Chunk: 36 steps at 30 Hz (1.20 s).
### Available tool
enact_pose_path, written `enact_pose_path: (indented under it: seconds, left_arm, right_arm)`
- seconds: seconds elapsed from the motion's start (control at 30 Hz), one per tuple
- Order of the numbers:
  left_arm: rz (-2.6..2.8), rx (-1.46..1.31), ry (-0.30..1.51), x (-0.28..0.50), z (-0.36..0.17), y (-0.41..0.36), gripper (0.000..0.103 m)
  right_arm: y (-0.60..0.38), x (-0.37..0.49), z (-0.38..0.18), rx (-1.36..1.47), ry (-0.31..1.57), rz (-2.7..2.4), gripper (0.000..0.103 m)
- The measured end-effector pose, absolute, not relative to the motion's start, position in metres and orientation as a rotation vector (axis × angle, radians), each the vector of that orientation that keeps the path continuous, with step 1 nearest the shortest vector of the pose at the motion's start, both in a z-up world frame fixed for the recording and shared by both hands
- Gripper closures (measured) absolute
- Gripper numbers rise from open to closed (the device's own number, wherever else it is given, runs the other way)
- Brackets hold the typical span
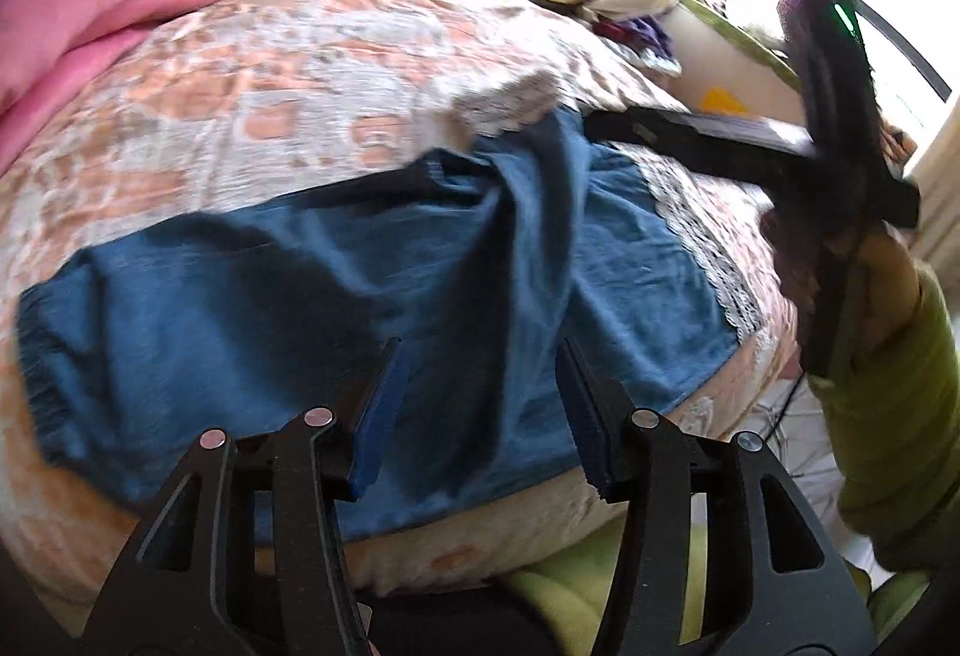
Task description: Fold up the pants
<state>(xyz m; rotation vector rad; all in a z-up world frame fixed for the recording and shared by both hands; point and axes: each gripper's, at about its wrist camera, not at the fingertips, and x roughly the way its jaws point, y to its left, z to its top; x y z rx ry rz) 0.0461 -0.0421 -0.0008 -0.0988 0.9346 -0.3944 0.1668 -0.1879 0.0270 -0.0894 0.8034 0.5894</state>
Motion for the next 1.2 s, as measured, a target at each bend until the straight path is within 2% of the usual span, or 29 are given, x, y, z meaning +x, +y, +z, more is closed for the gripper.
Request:
enact_pose_path:
  seconds: [0.37,0.47,0.5,0.53,0.57,0.6,0.67,0.7,0.73,0.83,0.9,1.2]
  left_arm:
    - [-0.475,-0.189,1.040,0.095,-0.039,-0.075,0.056]
    - [-0.466,-0.210,1.037,0.099,-0.045,-0.077,0.058]
    - [-0.465,-0.204,1.029,0.099,-0.045,-0.078,0.069]
    - [-0.472,-0.194,1.021,0.097,-0.045,-0.080,0.086]
    - [-0.484,-0.186,1.018,0.094,-0.045,-0.081,0.093]
    - [-0.497,-0.177,1.016,0.092,-0.045,-0.084,0.097]
    - [-0.513,-0.151,0.995,0.086,-0.043,-0.088,0.097]
    - [-0.518,-0.139,0.989,0.085,-0.043,-0.091,0.097]
    - [-0.522,-0.127,0.982,0.082,-0.043,-0.093,0.097]
    - [-0.525,-0.095,0.964,0.077,-0.041,-0.097,0.097]
    - [-0.526,-0.088,0.957,0.075,-0.041,-0.098,0.097]
    - [-0.501,-0.055,0.899,0.063,-0.030,-0.094,0.097]
  right_arm:
    - [-0.144,0.258,-0.004,-0.170,0.927,0.521,0.043]
    - [-0.133,0.282,-0.022,-0.178,0.988,0.466,0.043]
    - [-0.131,0.287,-0.026,-0.180,0.998,0.453,0.043]
    - [-0.128,0.292,-0.031,-0.188,1.011,0.441,0.043]
    - [-0.126,0.294,-0.034,-0.197,1.018,0.429,0.043]
    - [-0.123,0.299,-0.040,-0.210,1.033,0.409,0.043]
    - [-0.123,0.305,-0.047,-0.207,1.053,0.394,0.043]
    - [-0.124,0.306,-0.050,-0.205,1.052,0.389,0.045]
    - [-0.125,0.307,-0.051,-0.212,1.046,0.386,0.058]
    - [-0.136,0.308,-0.048,-0.192,1.024,0.396,0.083]
    - [-0.151,0.306,-0.040,-0.120,1.007,0.428,0.092]
    - [-0.237,0.242,0.024,0.066,0.845,0.426,0.093]
